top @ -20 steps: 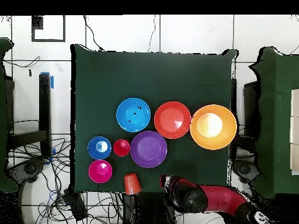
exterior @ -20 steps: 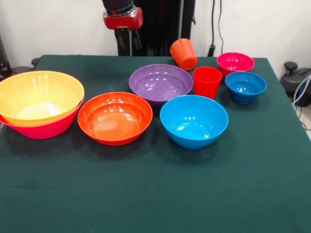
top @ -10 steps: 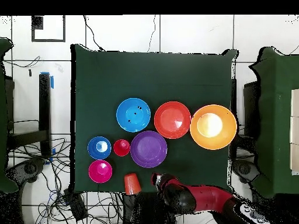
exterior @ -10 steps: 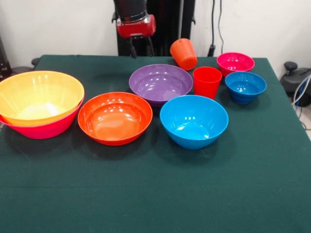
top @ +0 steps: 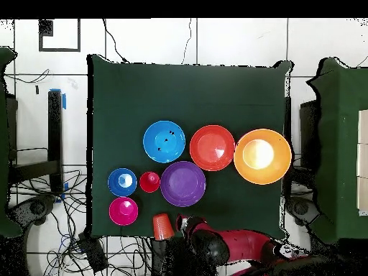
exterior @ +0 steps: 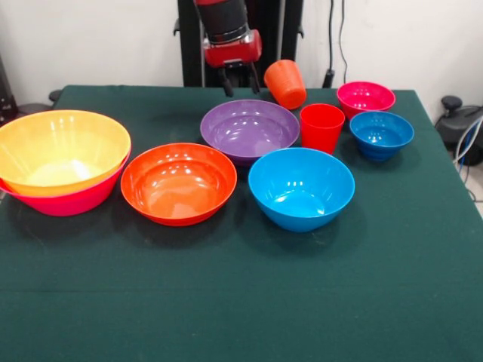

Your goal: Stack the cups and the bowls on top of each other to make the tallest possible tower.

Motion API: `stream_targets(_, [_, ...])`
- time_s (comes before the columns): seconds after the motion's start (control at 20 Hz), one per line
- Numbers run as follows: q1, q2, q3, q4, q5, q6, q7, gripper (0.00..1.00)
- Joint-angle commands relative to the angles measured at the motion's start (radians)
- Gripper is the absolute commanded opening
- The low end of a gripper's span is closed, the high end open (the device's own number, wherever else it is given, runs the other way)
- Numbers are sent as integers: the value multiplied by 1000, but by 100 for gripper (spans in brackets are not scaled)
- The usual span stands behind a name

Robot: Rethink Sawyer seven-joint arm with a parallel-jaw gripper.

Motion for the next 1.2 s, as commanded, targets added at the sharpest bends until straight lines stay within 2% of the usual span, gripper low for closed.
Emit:
stream_targets(0.05, [49, 97, -11, -140, 31, -96, 142, 100])
stream_targets(0.8, [28, 148, -116, -153, 117, -137, 186, 100])
stream_targets(0.95, [23, 129, -145, -126, 178, -118, 219, 100])
stream_targets(1.05, [20, 121, -150, -117, 192, -114, 214, 100])
stream_targets(1.2, [-18, 33, -139, -71, 217, -8, 182, 100])
